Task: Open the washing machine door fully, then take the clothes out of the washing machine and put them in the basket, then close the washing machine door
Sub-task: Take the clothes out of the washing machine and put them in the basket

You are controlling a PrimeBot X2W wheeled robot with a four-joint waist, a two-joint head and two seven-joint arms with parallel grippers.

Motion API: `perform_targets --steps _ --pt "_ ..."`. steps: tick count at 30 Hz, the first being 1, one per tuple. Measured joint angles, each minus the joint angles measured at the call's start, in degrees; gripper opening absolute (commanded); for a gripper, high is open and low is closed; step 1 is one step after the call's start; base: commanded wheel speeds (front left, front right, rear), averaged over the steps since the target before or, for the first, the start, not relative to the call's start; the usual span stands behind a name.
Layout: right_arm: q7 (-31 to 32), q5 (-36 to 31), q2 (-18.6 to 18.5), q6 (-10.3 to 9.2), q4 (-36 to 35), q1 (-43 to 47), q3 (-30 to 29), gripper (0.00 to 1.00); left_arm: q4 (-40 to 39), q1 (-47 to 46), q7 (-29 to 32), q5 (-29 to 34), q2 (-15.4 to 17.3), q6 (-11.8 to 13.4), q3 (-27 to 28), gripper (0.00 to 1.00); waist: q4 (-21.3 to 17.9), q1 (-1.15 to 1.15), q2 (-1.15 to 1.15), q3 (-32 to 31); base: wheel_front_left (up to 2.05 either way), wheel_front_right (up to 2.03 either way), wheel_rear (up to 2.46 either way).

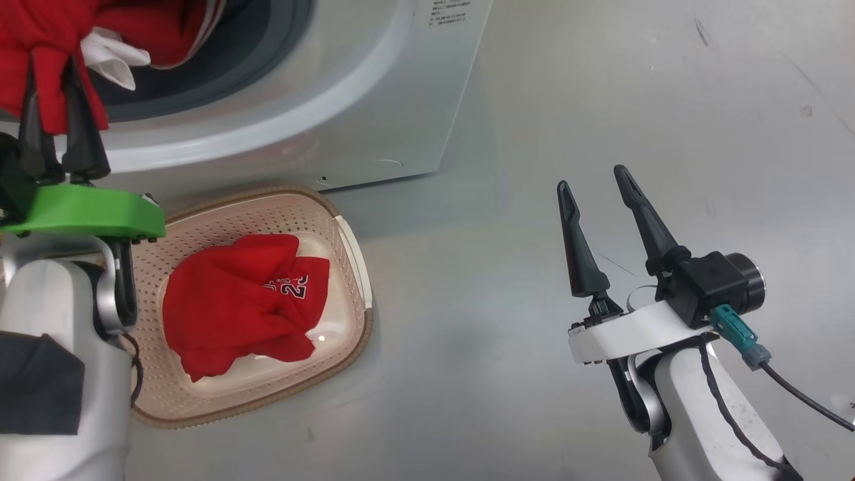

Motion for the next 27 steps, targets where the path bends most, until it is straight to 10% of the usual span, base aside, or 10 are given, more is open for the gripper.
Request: perform_targets --steps 27 --pt "0.0 -0.3 0.0 2.24 2.9 9.2 -2.8 1.00 -13.2 17.1 -1.7 0.9 -2.7 1.0 -2.7 0.00 4.5 0.00 0.00 -16.0 0.00 0.00 0.00"
